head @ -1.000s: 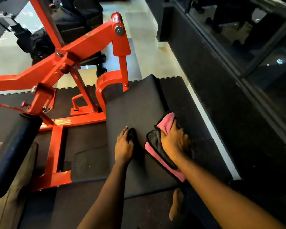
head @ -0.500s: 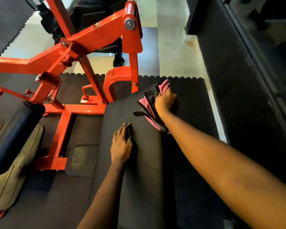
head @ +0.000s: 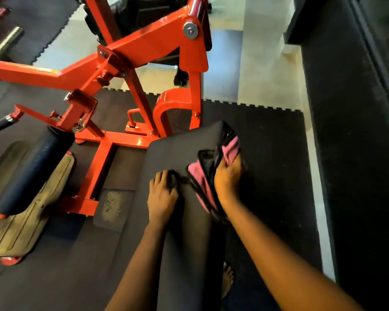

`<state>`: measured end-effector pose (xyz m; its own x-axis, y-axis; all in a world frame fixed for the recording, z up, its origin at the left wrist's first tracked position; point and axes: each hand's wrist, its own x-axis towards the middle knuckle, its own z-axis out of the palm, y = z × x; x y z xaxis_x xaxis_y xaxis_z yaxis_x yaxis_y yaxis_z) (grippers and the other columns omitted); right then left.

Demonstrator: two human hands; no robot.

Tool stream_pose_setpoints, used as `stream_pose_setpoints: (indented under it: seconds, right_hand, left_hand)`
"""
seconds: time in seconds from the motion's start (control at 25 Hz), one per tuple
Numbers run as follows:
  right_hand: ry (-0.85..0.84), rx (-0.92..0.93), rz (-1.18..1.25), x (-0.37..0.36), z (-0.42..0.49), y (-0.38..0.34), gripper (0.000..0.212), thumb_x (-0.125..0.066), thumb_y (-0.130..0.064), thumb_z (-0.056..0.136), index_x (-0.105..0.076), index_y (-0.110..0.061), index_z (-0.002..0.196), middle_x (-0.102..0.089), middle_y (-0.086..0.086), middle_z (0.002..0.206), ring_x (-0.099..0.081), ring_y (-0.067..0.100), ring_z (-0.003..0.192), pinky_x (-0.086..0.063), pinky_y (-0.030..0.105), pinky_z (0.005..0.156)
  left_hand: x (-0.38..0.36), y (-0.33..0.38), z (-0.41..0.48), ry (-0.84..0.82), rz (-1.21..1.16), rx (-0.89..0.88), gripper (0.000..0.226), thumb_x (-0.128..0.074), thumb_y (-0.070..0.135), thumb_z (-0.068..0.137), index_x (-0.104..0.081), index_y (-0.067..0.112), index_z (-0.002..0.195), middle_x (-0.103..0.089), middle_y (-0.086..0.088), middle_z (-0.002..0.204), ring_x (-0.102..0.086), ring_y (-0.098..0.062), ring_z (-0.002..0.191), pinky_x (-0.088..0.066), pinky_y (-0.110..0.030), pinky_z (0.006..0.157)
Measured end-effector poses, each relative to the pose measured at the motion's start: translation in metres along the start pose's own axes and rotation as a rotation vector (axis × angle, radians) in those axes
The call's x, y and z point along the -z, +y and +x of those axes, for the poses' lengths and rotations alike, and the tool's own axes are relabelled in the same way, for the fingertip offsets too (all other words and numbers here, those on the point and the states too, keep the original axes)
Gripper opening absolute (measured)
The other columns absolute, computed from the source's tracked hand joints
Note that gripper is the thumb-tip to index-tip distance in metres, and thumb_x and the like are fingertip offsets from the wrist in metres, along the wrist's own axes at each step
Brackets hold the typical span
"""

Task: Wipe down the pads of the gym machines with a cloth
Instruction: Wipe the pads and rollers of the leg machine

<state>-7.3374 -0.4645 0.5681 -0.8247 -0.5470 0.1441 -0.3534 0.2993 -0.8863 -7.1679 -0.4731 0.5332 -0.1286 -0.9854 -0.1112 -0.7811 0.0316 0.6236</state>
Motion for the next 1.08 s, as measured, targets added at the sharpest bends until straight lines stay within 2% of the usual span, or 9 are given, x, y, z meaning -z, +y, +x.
stream_pose_setpoints:
  seconds: [0.12,0.24,0.4,0.52,0.64,0.76,0.92,1.0,1.08]
  right_hand:
    - [-0.067,-0.042,-0.062,-0.035,0.057,-0.004,0.043,-0.059,-0.041,0.099,-0.066,-0.012,0.129,-0.071,0.019,0.119,-0.066,0.04,0.107,-0.05,0.042,0.085]
    - [-0.14,-0.054,-0.108,-0.056,0.104,-0.009,0.038,-0.056,-0.043,0.101,-0.067,-0.015,0.125,-0.071,0.018,0.114,-0.065,0.04,0.106,-0.049,0.043,0.084]
    - [-0.365,-0.056,-0.177,-0.053,0.104,-0.009,0.053,-0.056,-0.052,0.097,-0.058,-0.021,0.14,-0.055,0.014,0.145,-0.05,0.037,0.134,-0.042,0.047,0.108]
    - [-0.472,0.204,-0.274,-0.016,0.045,0.003,0.065,-0.063,-0.04,0.092,-0.043,-0.033,0.153,-0.025,0.007,0.167,-0.027,0.032,0.151,-0.024,0.048,0.122]
    - [-0.583,0.345,-0.155,0.013,0.011,0.021,0.071,-0.062,-0.036,0.085,-0.043,-0.031,0.153,-0.026,0.007,0.167,-0.025,0.031,0.152,-0.019,0.047,0.124]
    - [-0.627,0.029,0.174,0.032,0.004,0.042,0.082,-0.07,-0.048,0.072,-0.044,-0.037,0.149,-0.04,0.005,0.158,-0.038,0.026,0.146,-0.031,0.049,0.12]
    - [-0.531,-0.734,0.357,0.045,0.009,0.057,0.108,-0.062,-0.082,0.071,-0.031,-0.02,0.153,-0.05,0.01,0.145,-0.059,0.036,0.124,-0.051,0.055,0.102]
    - [-0.666,-0.801,0.333,0.049,0.018,0.047,0.099,-0.074,-0.068,0.077,-0.041,-0.008,0.148,-0.059,0.013,0.135,-0.066,0.032,0.111,-0.059,0.045,0.087]
    - [-0.624,-0.657,0.225,0.049,0.05,0.03,0.063,-0.081,-0.032,0.08,-0.054,0.001,0.127,-0.065,0.015,0.121,-0.066,0.03,0.101,-0.056,0.036,0.078]
  left_hand:
    - [0.001,-0.003,0.003,-0.037,0.033,0.0,0.063,-0.041,0.025,0.072,-0.056,0.007,0.131,-0.053,-0.017,0.121,-0.046,-0.038,0.1,-0.036,-0.043,0.088]
    - [0.0,0.002,0.005,-0.068,0.041,0.04,0.055,-0.046,0.02,0.083,-0.054,0.01,0.137,-0.051,-0.018,0.125,-0.047,-0.04,0.105,-0.035,-0.041,0.09]
    - [0.018,0.012,-0.004,-0.081,-0.147,0.105,0.034,-0.046,0.029,0.104,-0.059,0.018,0.133,-0.061,-0.009,0.127,-0.056,-0.029,0.12,-0.04,-0.033,0.095]
    - [0.032,0.047,-0.013,0.051,-0.528,0.173,0.052,-0.039,0.055,0.098,-0.056,0.023,0.135,-0.066,-0.008,0.126,-0.062,-0.028,0.117,-0.047,-0.039,0.102]
    - [0.033,0.086,-0.009,-0.075,-0.414,0.246,0.061,-0.047,0.055,0.099,-0.045,0.016,0.145,-0.053,-0.014,0.144,-0.052,-0.033,0.131,-0.046,-0.04,0.103]
    - [0.036,0.099,-0.013,-0.173,-0.132,0.227,0.038,-0.055,0.038,0.099,-0.063,0.001,0.095,-0.068,-0.025,0.112,-0.063,-0.038,0.11,-0.04,-0.035,0.073]
    - [0.054,0.095,-0.037,-0.289,-0.135,0.219,0.033,-0.061,0.033,0.088,-0.067,0.0,0.088,-0.068,-0.025,0.089,-0.066,-0.034,0.082,-0.041,-0.033,0.062]
    - [0.07,0.096,-0.043,-0.452,-0.138,0.223,0.025,-0.062,0.032,0.086,-0.065,0.008,0.082,-0.064,-0.014,0.077,-0.06,-0.025,0.065,-0.042,-0.028,0.053]
    - [0.087,0.095,-0.037,-0.494,-0.118,0.245,0.018,-0.056,0.021,0.087,-0.068,0.007,0.086,-0.07,-0.01,0.08,-0.065,-0.021,0.062,-0.046,-0.023,0.051]
